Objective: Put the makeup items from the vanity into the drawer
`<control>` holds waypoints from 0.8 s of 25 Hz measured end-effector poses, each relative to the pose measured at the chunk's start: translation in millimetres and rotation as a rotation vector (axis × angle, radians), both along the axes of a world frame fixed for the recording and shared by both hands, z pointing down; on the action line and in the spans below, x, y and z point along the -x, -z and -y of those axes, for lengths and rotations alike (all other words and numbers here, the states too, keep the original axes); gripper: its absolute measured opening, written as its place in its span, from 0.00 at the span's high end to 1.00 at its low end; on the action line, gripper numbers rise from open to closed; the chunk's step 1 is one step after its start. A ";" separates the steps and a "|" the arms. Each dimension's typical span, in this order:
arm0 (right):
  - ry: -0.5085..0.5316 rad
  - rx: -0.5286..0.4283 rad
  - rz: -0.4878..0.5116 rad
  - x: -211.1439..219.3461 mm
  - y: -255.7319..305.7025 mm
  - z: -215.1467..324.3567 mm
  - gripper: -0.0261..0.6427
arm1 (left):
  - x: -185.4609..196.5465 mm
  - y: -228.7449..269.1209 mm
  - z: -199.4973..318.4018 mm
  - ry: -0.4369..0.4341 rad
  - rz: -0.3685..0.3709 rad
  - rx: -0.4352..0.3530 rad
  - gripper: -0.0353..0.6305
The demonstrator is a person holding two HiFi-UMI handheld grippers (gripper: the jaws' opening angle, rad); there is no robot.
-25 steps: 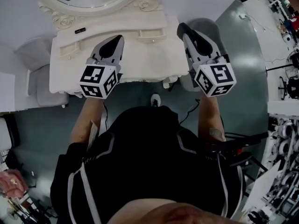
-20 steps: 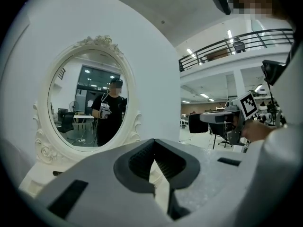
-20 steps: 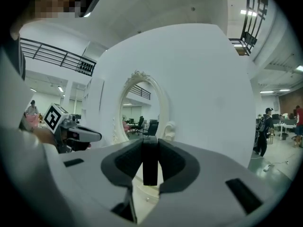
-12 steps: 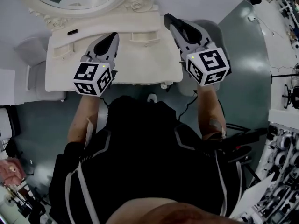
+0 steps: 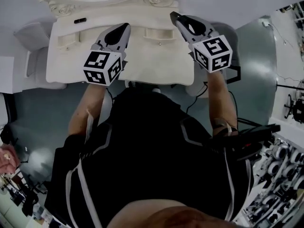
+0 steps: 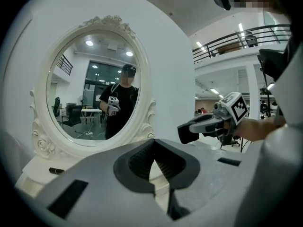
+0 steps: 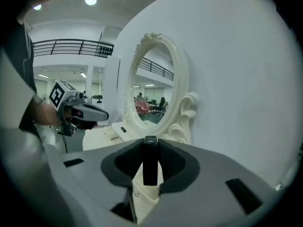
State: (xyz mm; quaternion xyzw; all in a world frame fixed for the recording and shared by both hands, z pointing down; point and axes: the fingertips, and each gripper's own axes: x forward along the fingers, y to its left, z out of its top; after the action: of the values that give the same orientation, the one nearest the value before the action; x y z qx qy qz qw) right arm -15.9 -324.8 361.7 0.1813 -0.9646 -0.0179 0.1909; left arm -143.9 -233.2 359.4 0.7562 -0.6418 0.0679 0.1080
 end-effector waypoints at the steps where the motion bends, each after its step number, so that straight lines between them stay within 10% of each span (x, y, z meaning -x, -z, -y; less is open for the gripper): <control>1: 0.015 0.011 -0.029 6.0 -10.5 2.3 0.82 | 2.7 -5.6 1.3 -0.003 -0.004 0.008 0.94; 20: 0.413 -0.022 -0.574 55.1 -199.5 7.3 0.82 | 39.6 -104.3 7.0 0.001 -0.075 0.221 0.94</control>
State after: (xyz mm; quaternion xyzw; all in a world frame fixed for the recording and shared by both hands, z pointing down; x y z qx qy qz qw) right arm -71.1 -332.0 561.2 -0.0280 -0.8877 -0.1167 0.4445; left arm -183.5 -240.2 463.7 0.7416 -0.6261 0.1099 0.2146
